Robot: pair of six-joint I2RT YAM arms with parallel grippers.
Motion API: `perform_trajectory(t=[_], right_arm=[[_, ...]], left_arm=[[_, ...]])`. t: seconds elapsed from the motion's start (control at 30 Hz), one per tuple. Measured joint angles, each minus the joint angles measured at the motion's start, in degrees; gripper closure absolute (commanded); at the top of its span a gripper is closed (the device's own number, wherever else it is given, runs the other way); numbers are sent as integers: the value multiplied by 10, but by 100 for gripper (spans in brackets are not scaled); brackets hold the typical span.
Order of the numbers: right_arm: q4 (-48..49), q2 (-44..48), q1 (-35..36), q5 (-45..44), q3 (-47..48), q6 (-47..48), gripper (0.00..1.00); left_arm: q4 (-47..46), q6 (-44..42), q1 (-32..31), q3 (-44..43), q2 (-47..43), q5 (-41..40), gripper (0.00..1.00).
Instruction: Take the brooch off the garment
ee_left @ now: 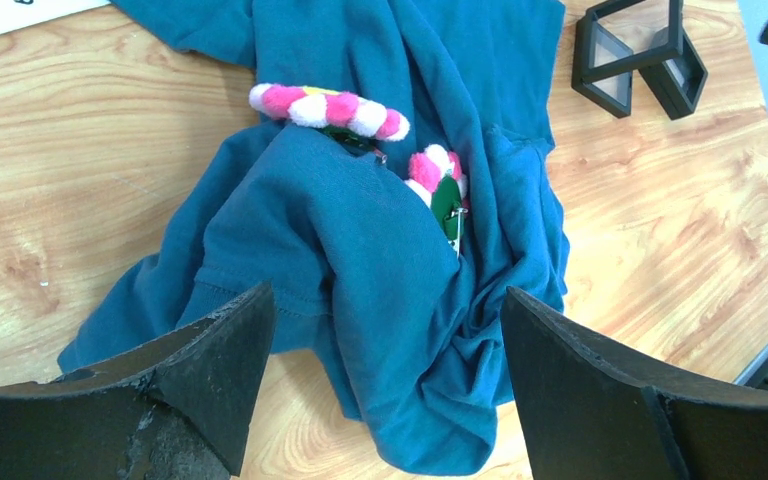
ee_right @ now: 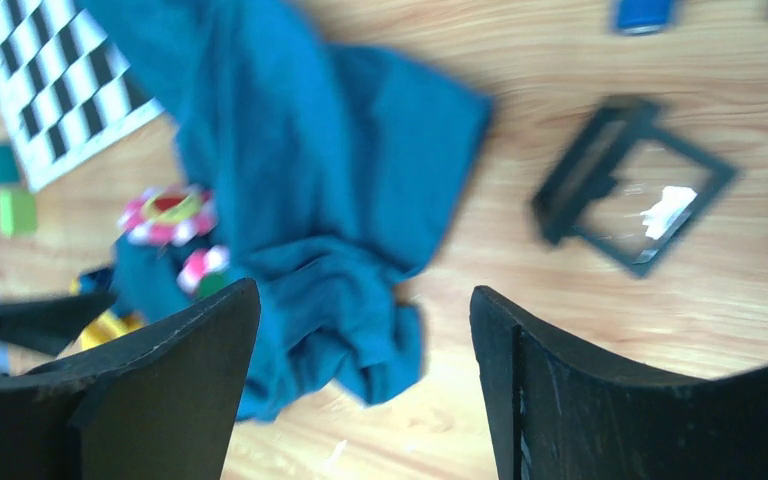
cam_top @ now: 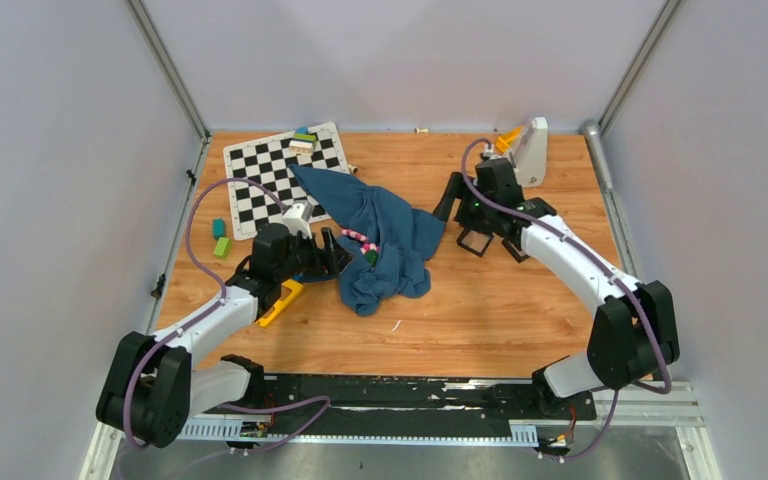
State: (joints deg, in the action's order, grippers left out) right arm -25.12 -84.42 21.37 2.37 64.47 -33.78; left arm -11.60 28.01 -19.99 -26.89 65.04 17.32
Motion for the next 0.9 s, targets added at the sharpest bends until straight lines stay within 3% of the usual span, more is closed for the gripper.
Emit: perform_trajectory(t=[0.17, 0.43, 0.53, 0.6, 0.67, 0.7, 0.77, 0.83, 0.9], right_arm=[[-4, -6, 88, 4, 26, 1, 24], [7, -153, 141, 37, 81, 3, 25], [18, -197, 148, 61, 85, 2, 30], [24, -211, 149, 75, 85, 2, 48], [40, -216, 148, 94, 79, 0, 82], [49, -216, 148, 103, 74, -3, 92], [69, -215, 148, 112, 62, 0, 100], [104, -198, 148, 114, 20, -3, 100], [125, -163, 148, 112, -32, -2, 100]], left_arm=[[7, -1, -2, 0, 4, -15, 14], [23, 0, -2, -14, 63, -27, 18], [31, 0, -2, -29, 96, -26, 31], [35, 0, -2, -39, 113, -27, 45], [41, 1, -2, -47, 124, -29, 64], [46, -2, -2, -51, 129, -31, 75], [56, -2, -2, -57, 135, -37, 87], [68, -4, -3, -61, 136, -48, 97], [76, -5, -3, -62, 134, -57, 99]])
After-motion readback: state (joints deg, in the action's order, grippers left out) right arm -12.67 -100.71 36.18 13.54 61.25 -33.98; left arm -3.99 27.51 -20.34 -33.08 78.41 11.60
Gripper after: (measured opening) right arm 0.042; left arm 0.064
